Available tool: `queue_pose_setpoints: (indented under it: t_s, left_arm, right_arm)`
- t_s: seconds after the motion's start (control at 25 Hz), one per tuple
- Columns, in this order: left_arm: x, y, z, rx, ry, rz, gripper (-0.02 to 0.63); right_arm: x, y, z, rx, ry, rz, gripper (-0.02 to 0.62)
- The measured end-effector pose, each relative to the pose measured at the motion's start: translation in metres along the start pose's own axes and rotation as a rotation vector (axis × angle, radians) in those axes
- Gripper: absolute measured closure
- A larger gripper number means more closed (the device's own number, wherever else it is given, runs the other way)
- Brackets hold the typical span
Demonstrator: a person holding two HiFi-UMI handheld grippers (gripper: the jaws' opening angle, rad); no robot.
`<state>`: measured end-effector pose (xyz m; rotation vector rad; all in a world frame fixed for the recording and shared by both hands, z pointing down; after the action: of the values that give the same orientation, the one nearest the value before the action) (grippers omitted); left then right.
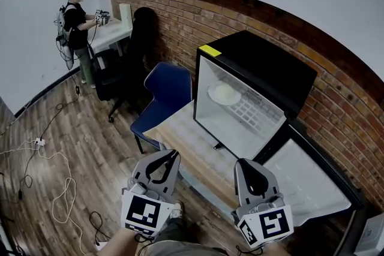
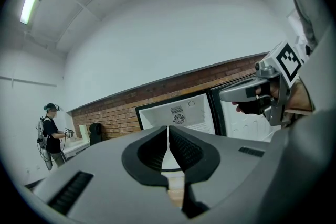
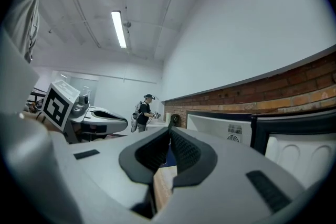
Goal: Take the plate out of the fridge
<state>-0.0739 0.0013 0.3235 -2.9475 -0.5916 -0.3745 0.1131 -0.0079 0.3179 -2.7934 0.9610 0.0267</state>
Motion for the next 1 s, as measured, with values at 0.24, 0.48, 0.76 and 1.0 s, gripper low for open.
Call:
queue_pose_setpoints:
  t_s: [0.24, 0.48, 0.76, 1.0]
  left_arm:
    - [-0.043, 0.039, -0.009, 0.001, -0.005, -0.044, 0.583]
    - [-0.085, 0.078, -0.015, 0.015, 0.001, -0.092, 0.583]
    - [-0.121, 0.116, -0.03, 0.02, -0.014, -0.138, 0.583]
    - [-0.134, 0.139, -0.044, -0.01, -0.045, -0.159, 0.583]
  right_arm:
    - [0.008, 0.056, -0.003, -0.018, -0.009, -0.031, 0.565]
    - [0.017, 0.106, -0.009, -0.029, -0.009, -0.076, 0.565]
    - [0.029, 0.151, -0.015, -0.032, -0.027, -0.13, 0.565]
    - [0.04, 0.168, -0.02, -0.041, -0.039, -0.169, 0.565]
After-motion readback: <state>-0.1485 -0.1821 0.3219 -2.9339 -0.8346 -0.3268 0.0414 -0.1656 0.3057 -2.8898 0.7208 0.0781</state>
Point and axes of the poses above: the fingertips, and each gripper's own axes: y forward along the fingers, x to its right, z out of its top, the point moved 5 cm from there along -y, backward along the fingers, and after that the axes turned 10 degrees about x, right-handed, at the moved point
